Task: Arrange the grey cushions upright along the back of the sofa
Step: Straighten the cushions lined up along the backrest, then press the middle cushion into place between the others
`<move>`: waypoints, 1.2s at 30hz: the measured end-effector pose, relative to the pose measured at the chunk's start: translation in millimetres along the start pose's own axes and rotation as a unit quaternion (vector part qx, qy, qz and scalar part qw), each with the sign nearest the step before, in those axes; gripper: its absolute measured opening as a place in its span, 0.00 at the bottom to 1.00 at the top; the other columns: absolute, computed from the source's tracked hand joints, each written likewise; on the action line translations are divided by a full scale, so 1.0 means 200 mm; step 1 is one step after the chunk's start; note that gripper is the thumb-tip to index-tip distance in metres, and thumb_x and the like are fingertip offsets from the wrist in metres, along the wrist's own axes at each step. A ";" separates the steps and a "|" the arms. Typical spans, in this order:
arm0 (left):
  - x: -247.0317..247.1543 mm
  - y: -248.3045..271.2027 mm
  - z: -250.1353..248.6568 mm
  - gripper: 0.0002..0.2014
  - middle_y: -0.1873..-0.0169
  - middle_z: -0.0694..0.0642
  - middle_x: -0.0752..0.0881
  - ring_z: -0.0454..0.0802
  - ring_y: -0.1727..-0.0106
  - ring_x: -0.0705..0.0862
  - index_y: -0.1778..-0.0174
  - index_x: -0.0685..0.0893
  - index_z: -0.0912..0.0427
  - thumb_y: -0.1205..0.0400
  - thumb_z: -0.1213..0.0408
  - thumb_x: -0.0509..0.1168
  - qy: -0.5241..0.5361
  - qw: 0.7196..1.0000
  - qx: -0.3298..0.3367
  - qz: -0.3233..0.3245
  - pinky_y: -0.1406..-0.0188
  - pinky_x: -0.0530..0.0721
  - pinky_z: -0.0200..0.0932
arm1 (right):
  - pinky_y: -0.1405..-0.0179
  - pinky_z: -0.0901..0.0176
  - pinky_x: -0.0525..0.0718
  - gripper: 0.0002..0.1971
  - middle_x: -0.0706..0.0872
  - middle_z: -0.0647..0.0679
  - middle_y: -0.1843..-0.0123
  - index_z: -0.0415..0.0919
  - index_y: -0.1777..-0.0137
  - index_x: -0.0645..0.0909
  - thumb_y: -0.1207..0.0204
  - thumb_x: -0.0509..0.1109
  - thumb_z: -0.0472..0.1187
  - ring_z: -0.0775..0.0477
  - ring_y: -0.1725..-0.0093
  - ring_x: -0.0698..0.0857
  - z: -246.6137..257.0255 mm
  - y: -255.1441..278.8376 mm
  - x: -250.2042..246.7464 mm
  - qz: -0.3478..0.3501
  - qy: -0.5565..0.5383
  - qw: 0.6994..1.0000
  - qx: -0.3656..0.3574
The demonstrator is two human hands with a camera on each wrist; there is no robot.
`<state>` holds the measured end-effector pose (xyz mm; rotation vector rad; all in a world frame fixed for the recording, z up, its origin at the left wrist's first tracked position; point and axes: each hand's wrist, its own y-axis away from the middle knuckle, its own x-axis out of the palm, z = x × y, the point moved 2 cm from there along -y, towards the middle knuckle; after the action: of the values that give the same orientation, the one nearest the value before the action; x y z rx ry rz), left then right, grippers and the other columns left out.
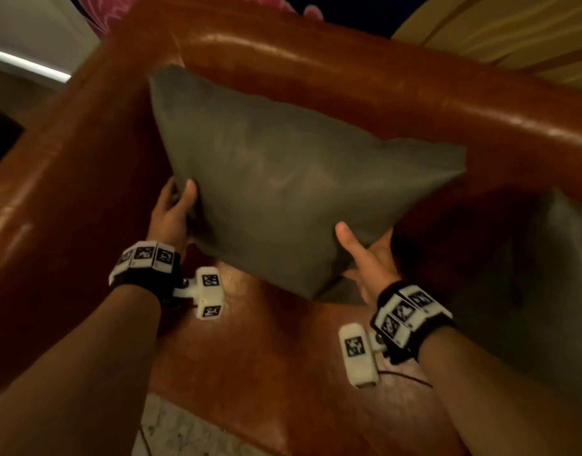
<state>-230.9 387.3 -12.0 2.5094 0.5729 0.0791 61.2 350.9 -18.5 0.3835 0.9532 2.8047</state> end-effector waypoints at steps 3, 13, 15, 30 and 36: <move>0.02 -0.03 0.02 0.32 0.27 0.46 0.83 0.50 0.28 0.82 0.21 0.74 0.40 0.23 0.45 0.72 0.006 1.000 0.000 0.026 0.24 0.77 0.68 | 0.33 0.30 0.81 0.56 0.79 0.67 0.40 0.66 0.19 0.52 0.46 0.81 0.56 0.51 0.34 0.81 0.00 -0.02 -0.02 -0.029 0.003 1.000 0.006; 0.10 0.00 0.05 0.37 0.24 0.46 0.81 0.52 0.25 0.79 0.21 0.73 0.39 0.28 0.37 0.71 -0.047 0.998 0.029 -0.011 0.20 0.73 0.62 | 0.31 0.27 0.78 0.52 0.72 0.58 0.29 0.61 0.18 0.52 0.38 0.80 0.53 0.49 0.30 0.75 0.04 -0.01 -0.18 -0.024 0.087 0.996 0.019; 0.09 0.02 0.05 0.41 0.22 0.49 0.78 0.54 0.23 0.78 0.19 0.71 0.41 0.30 0.34 0.69 -0.068 0.996 0.046 -0.037 0.20 0.74 0.62 | 0.30 0.25 0.76 0.52 0.71 0.57 0.29 0.61 0.18 0.53 0.39 0.79 0.54 0.47 0.27 0.74 0.06 0.01 -0.21 -0.015 0.090 0.996 0.024; 0.73 0.85 0.57 0.06 0.67 0.57 0.87 0.60 0.61 0.86 0.61 0.86 0.58 0.19 0.67 0.66 -0.173 0.983 -0.053 -0.029 0.54 0.87 0.50 | 0.63 0.65 0.89 0.42 0.94 0.46 0.64 0.40 0.52 0.86 0.62 0.85 0.68 0.53 0.63 0.92 -0.03 0.57 -1.51 -0.140 0.019 0.988 -0.065; 1.55 1.14 0.62 0.02 0.52 0.55 0.87 0.55 0.46 0.86 0.51 0.85 0.52 0.17 0.59 0.68 -0.217 0.963 -0.006 0.161 0.44 0.85 0.51 | 0.56 0.51 0.86 0.12 0.88 0.54 0.73 0.47 0.63 0.81 0.31 0.80 0.51 0.57 0.68 0.87 0.05 0.76 -2.31 -0.412 0.037 0.904 -0.112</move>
<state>158.2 281.9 -14.5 2.4746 -0.0158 -0.3372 496.3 131.8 -5.4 -0.1441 0.5857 2.1054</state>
